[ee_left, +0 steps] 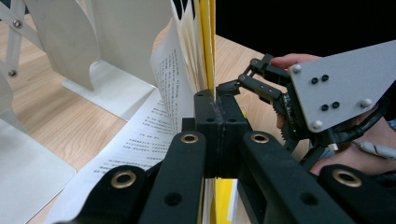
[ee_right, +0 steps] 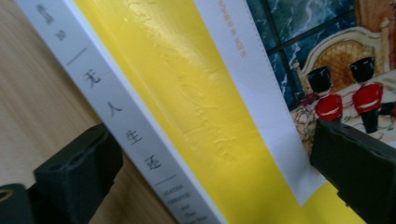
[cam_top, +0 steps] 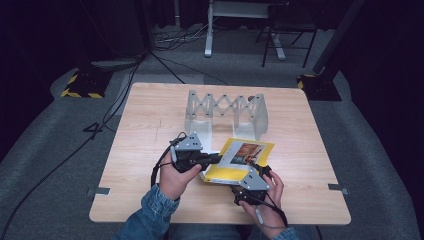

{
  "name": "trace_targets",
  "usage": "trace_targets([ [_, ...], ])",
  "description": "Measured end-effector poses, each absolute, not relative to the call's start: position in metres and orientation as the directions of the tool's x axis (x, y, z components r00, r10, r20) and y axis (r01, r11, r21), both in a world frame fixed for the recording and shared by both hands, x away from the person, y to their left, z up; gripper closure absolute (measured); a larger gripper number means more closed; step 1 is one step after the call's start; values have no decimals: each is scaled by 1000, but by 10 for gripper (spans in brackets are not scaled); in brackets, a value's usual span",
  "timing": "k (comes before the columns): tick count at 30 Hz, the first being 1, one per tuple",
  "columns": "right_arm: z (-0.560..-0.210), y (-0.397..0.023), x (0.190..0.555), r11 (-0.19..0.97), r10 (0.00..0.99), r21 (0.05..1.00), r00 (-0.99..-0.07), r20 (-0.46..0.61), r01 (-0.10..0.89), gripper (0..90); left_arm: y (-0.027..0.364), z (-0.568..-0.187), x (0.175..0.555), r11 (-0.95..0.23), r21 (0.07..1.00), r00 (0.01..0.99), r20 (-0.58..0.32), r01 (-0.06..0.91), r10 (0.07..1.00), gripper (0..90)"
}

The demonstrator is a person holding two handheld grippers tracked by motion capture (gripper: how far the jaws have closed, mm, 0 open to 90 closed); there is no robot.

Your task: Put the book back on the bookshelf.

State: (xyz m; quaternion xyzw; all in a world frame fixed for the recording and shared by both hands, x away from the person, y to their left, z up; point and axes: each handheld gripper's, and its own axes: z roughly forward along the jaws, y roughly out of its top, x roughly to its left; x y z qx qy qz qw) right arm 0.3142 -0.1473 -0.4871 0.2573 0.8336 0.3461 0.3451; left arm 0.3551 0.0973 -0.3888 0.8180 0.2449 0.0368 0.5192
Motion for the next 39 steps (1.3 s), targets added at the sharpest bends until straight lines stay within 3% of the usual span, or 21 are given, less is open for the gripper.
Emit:
trace_targets([
  [7,-494,-141,323,646,672,747,-584,-456,160,1,97,-391,357,-343,860,872,-208,379,443,893],
  [14,-493,-141,327,689,639,706,-595,-487,163,138,96,-395,359,-341,854,866,-219,393,449,892],
  [22,-489,-136,319,761,543,641,-642,-542,102,440,97,-398,361,-341,846,854,-224,410,470,891],
  [27,-487,-132,311,809,480,585,-624,-617,44,604,100,-399,363,-323,849,843,-231,419,487,869],
  [30,-485,-131,308,835,440,551,-615,-655,10,656,105,-398,363,-286,858,825,-240,427,511,808],
  [33,-484,-131,306,859,394,512,-608,-689,-23,680,111,-396,365,-243,882,788,-200,404,583,554],
  [37,-485,-130,303,861,375,508,-629,-681,-36,733,117,-396,366,-200,896,765,-202,397,612,421],
  [39,-484,-128,301,868,364,495,-622,-693,-44,742,119,-396,366,-195,897,764,-204,396,612,415],
])
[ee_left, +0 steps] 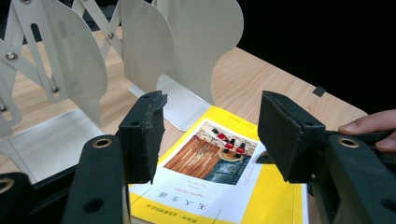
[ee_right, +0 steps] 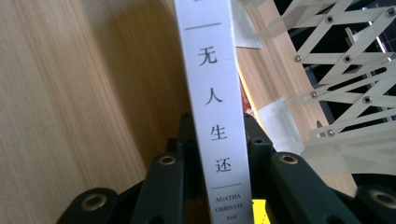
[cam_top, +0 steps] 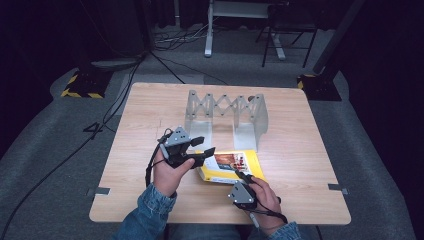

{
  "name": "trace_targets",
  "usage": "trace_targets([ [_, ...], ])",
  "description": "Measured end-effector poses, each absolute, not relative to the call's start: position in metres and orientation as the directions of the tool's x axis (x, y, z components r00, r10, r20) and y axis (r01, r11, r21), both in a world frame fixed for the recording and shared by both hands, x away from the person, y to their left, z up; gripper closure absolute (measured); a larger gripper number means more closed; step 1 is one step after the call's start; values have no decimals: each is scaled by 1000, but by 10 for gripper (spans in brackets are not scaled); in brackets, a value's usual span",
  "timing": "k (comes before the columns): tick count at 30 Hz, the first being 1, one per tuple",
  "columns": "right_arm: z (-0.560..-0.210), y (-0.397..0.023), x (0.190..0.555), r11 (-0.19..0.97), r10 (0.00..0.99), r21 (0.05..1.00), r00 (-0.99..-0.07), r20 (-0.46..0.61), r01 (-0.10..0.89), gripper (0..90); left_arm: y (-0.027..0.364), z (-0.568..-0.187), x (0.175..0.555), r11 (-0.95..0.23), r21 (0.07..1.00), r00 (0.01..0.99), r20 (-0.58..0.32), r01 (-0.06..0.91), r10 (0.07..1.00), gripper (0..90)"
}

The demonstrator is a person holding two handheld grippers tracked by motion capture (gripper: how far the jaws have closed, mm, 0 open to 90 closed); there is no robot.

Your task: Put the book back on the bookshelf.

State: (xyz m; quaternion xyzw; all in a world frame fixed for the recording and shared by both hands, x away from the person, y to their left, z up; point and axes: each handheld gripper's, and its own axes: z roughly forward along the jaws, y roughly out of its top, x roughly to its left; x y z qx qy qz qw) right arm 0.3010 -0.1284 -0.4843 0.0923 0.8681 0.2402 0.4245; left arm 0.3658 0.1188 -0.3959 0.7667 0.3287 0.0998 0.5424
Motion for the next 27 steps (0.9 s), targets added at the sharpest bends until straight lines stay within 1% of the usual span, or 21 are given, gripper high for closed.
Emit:
trace_targets([
  [5,-476,-128,299,863,367,502,-622,-692,-49,755,122,-395,364,-192,905,753,-182,380,633,385],
  [9,-458,-131,296,845,393,534,-629,-671,-41,759,130,-395,363,-170,910,740,-187,379,646,376],
  [13,-444,-132,294,838,399,545,-631,-665,-45,760,140,-395,359,-143,914,719,-194,379,667,372],
  [17,-434,-134,293,817,422,575,-633,-649,-44,760,147,-395,357,-135,915,704,-191,379,684,360],
  [18,-427,-135,292,799,443,601,-636,-632,-40,760,152,-397,355,-135,913,691,-189,386,698,358],
  [23,-417,-139,295,776,467,630,-641,-609,-34,761,159,-402,354,-141,906,671,-185,400,718,339],
  [24,-413,-141,296,758,487,652,-648,-586,-19,760,163,-404,352,-150,903,659,-171,402,733,336],
  [27,-409,-143,298,748,504,664,-639,-580,-13,761,171,-405,349,-155,903,642,-156,400,750,327],
])
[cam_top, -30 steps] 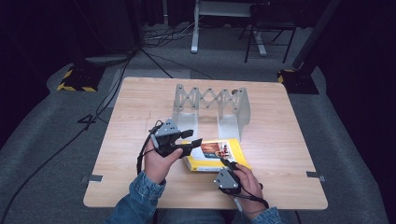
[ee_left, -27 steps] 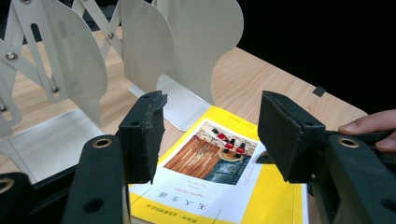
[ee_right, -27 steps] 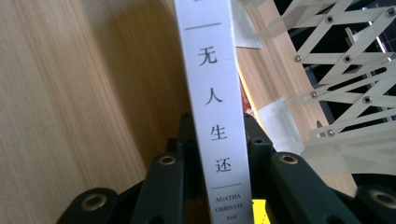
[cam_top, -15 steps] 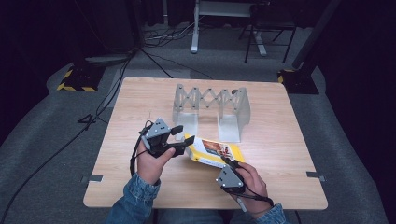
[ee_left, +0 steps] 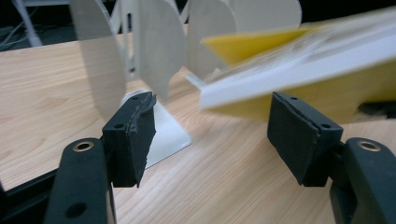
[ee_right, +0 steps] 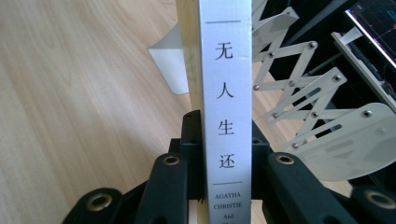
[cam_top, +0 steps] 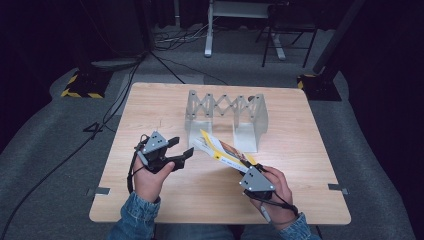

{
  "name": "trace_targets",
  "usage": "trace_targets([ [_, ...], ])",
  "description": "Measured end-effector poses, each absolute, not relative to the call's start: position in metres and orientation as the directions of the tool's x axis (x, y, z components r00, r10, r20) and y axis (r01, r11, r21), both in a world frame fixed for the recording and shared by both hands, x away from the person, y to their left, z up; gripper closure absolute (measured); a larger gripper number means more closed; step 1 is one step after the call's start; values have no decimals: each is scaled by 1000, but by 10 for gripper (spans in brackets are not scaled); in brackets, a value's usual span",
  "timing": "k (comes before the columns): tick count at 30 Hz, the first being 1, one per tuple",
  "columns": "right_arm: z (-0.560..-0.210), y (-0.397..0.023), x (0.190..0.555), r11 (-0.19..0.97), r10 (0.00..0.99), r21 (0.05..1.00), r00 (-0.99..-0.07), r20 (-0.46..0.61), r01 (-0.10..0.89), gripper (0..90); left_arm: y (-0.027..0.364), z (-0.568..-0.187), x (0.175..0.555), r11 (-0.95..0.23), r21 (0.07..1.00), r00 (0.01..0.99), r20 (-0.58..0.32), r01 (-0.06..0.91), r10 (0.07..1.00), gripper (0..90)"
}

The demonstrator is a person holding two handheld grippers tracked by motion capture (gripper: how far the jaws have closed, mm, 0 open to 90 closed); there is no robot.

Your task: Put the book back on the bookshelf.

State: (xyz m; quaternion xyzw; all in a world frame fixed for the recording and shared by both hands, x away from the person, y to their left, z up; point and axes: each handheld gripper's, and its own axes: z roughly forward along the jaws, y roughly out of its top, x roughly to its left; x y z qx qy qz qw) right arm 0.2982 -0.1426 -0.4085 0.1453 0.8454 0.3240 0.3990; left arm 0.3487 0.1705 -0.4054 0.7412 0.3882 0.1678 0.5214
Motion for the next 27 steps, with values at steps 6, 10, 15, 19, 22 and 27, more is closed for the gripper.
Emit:
trace_targets([
  [6,-396,-146,300,715,538,699,-627,-563,-16,761,181,-411,345,-151,897,610,-152,416,778,321],
  [10,-385,-146,301,696,555,717,-614,-561,-27,761,186,-417,344,-169,884,595,-143,437,791,319],
  [15,-369,-151,307,645,603,764,-599,-527,-23,761,194,-427,343,-220,856,570,-103,468,815,310],
  [19,-362,-156,313,604,643,797,-588,-491,-5,761,202,-437,343,-234,836,558,-101,497,824,303],
  [22,-357,-159,317,575,668,818,-579,-468,2,760,207,-441,342,-235,826,544,-100,512,833,297],
  [27,-350,-161,323,540,692,842,-573,-440,6,760,216,-449,344,-253,804,528,-88,538,844,270],
])
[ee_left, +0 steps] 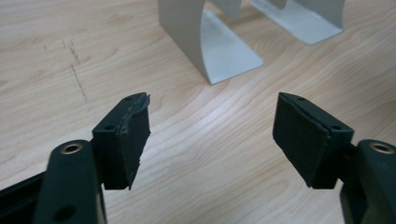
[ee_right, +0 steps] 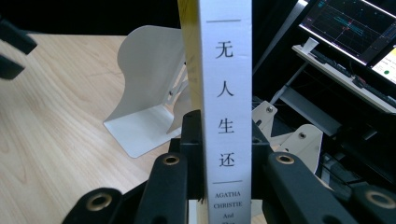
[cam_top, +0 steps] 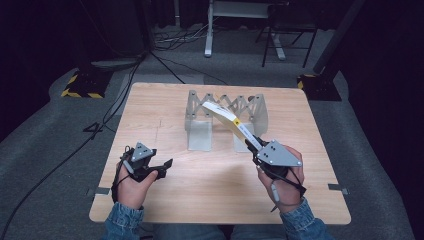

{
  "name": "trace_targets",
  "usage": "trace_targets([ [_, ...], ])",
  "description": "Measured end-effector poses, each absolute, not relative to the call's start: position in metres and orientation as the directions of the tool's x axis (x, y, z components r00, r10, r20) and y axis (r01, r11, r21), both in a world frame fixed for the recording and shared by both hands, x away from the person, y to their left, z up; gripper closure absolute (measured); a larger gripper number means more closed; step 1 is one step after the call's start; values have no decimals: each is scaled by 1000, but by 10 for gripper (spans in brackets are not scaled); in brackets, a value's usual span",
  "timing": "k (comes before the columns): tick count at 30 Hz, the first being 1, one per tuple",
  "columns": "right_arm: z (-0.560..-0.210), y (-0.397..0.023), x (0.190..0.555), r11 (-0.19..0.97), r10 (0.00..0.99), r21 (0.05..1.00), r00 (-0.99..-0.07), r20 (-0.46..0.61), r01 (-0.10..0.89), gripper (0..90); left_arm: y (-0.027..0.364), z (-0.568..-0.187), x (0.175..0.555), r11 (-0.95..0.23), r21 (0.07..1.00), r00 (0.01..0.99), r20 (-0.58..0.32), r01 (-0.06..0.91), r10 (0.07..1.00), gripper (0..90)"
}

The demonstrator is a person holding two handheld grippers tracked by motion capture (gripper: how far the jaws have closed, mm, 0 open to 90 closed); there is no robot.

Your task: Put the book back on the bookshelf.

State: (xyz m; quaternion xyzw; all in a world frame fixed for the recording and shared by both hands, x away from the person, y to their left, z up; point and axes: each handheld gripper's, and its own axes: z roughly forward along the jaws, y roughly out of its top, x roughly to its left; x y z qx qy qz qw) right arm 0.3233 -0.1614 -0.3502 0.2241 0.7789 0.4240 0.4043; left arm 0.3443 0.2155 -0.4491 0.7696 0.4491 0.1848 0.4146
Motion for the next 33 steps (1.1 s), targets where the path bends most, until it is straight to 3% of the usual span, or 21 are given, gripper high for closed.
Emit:
trace_targets([
  [6,-346,-163,335,506,712,863,-566,-416,2,760,219,-466,353,-332,738,522,-32,588,853,255],
  [12,-340,-165,347,484,735,875,-551,-395,20,760,220,-473,358,-361,729,542,-15,581,840,247],
  [33,-338,-175,392,338,845,936,-467,-259,93,760,235,-502,370,-354,702,499,-2,618,867,249],
])
